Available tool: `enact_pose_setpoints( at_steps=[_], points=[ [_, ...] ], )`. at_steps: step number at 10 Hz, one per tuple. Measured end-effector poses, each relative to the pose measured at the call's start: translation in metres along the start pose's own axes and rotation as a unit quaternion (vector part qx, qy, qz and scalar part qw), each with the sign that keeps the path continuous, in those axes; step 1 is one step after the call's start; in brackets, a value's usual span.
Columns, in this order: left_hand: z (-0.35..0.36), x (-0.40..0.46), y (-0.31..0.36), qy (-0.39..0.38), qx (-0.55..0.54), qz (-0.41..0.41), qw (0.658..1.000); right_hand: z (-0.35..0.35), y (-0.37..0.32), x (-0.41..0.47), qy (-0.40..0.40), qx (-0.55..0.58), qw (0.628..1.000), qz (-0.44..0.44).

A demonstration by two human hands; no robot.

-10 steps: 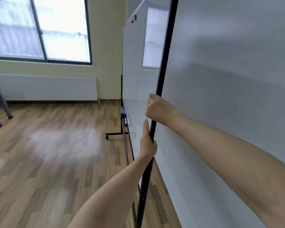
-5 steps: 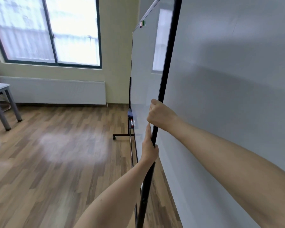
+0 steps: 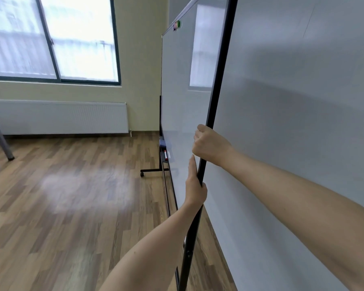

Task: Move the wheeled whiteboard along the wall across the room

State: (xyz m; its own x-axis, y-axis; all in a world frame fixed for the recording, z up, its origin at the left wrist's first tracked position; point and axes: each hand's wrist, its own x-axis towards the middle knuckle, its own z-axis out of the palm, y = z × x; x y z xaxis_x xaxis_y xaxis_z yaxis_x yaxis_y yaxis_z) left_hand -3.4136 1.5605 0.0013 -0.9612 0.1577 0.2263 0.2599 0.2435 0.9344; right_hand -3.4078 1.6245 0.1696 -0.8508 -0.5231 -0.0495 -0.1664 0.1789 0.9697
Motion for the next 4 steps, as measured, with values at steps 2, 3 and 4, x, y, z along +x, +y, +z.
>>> enact_pose_setpoints(
  at_steps=[2,3,4],
  points=[
    [-0.022,-0.009,0.015,-0.071,0.042,0.003,0.997,-0.004,0.001,-0.006,-0.001,0.023,1.000,0.011],
    [-0.051,-0.006,0.021,-0.169,0.098,0.022,0.980,-0.019,0.003,-0.007,-0.049,0.066,0.997,0.004],
    [-0.087,-0.006,0.028,-0.193,0.125,0.028,0.973,-0.022,-0.003,-0.015,0.033,0.056,0.995,0.075]
  ],
)
